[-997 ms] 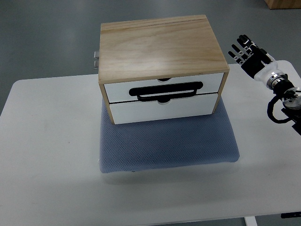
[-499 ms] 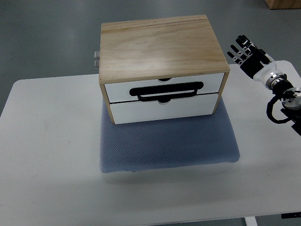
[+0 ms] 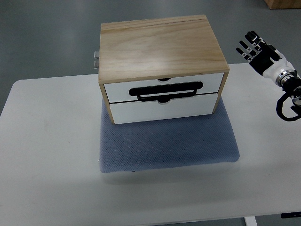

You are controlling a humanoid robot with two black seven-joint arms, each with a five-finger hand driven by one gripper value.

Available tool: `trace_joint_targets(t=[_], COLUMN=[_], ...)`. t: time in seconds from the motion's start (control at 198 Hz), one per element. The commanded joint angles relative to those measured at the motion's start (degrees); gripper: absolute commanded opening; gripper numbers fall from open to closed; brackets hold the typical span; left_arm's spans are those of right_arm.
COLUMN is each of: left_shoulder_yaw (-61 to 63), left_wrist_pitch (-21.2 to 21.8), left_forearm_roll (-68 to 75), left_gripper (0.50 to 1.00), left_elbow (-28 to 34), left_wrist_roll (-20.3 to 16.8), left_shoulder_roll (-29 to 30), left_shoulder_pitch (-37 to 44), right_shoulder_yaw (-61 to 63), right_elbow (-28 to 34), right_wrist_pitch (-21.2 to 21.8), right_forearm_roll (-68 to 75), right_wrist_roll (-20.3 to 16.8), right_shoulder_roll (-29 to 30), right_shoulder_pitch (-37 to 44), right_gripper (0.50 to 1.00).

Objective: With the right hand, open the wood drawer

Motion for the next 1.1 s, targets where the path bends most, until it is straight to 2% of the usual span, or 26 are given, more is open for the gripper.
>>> trace_joint_targets(t=[0.0,0.136,0.398,0.554,0.665,0.776,0.872,1.013,1.093], left_shoulder_yaw=[0.01,0.01,0.01,0.01,0.01,0.01,0.01,0.01,0.01], left_wrist_pitch=[0.0,0.0,0.0,0.0,0.0,0.0,0.0,0.0,0.0], left_forearm_roll=[0.01,0.01,0.01,0.01,0.01,0.01,0.01,0.01,0.01], left_gripper=[1.0,1.0,1.0,1.0,1.0,1.0,1.0,1.0,1.0], left_elbow=[0.06,-0.02,0.06,0.06,0.06,0.06,-0.02,-0.02,-0.02], left_wrist_roll=[0.01,0.01,0.01,0.01,0.01,0.01,0.01,0.01,-0.08], left_shoulder_roll=[0.0,0.0,0.0,0.0,0.0,0.0,0.0,0.0,0.0], left_shoulder_pitch=[0.0,0.0,0.0,0.0,0.0,0.0,0.0,0.0,0.0], right_shoulder_yaw=[-0.14,-0.58,-0.14,-0.67,-0.58,-0.76,-1.81,-9.37,-12.98], right_elbow=[-0.01,-0.01,0.08,2.71,8.6,13.78,16.42,21.17,24.16], right_wrist_pitch=[-0.07,-0.07,-0.15,0.02,-0.07,0.2,0.64,2.83,3.62], right_forearm_roll=[-0.08,-1.84,-15.11,-23.81,-35.06,-43.85,-47.98,-51.41,-51.5], right_wrist_roll=[0.0,0.08,1.23,6.94,10.37,16.17,17.4,18.45,21.88], right_shoulder_roll=[-1.17,-3.02,-6.71,-10.49,-13.74,-18.75,-20.86,-26.93,-29.12], right_shoulder_pitch=[0.11,0.2,1.87,2.39,2.31,2.39,3.54,8.37,10.57], right_gripper=[0.944,0.944,0.944,0.944,0.944,0.944,0.944,0.944,0.944])
